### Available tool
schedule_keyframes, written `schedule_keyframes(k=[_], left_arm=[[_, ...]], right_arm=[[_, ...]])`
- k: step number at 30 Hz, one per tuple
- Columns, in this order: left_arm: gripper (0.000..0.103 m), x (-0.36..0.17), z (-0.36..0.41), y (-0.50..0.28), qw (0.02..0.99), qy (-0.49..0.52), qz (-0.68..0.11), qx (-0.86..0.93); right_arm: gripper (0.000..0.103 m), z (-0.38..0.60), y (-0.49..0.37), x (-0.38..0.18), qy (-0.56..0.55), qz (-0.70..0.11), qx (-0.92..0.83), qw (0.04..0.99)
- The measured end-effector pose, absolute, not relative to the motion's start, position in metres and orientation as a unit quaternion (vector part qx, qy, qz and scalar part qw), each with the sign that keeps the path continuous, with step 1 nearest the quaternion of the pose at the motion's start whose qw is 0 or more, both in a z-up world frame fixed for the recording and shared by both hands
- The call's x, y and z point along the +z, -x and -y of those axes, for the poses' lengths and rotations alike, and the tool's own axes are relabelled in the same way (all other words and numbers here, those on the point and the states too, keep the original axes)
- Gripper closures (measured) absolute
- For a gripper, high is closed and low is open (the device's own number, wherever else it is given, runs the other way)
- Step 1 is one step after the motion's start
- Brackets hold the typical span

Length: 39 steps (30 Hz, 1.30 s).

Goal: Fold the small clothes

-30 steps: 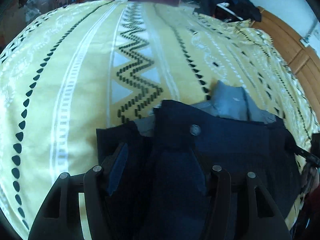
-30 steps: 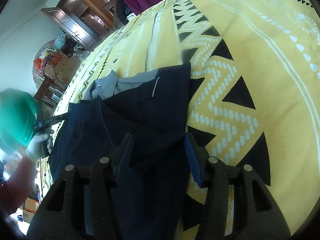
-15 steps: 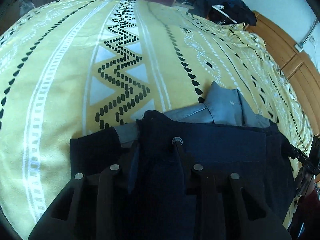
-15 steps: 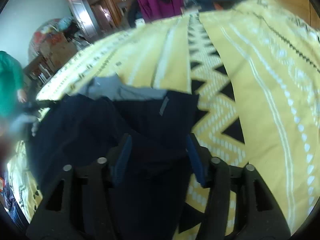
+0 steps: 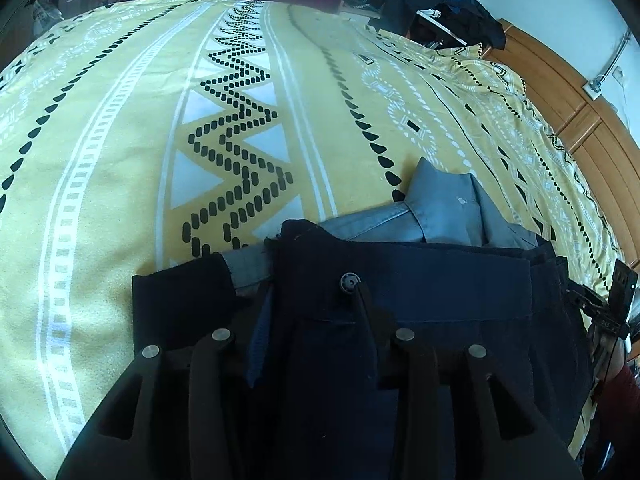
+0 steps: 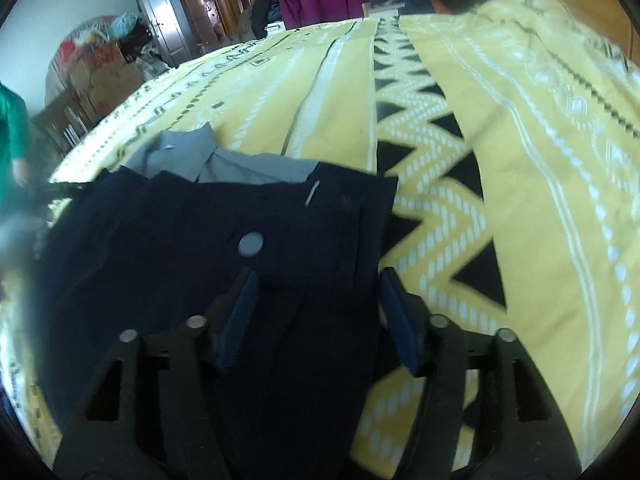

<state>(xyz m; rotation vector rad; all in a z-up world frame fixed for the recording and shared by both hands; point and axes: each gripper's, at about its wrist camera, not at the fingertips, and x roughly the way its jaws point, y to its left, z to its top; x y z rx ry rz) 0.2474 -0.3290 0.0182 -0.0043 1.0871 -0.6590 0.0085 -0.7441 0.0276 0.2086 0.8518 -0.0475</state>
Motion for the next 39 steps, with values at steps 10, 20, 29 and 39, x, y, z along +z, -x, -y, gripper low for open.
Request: schedule_keyframes(k=[10,20,29,39], left_arm=[[0.080,0.022,0.325,-0.244,0.818,0.007,-0.487,-0.306],[0.086,0.015,0.305,-0.248,0.817,0.017,-0.504,-0.278],[0.074,0.055,0.273,-0.226,0.833,0.047,-0.492,-0.250],[0.065,0.094,0.185,-0.068,0.836,0.131,-0.473,-0.246]], right_arm=[[0.095,0.761,-0.019,0.036,-0.111,-0.391,-0.052,0.912],[0.100,0.782,-0.054,0.006,-0.122,-0.415,-0.057,0.900],[0.084,0.779,0.018,0.073,-0.130,-0.360,-0.127,0.915],[0.057,0.687,0.114,0.025,-0.142,-0.422,-0.088,0.891]])
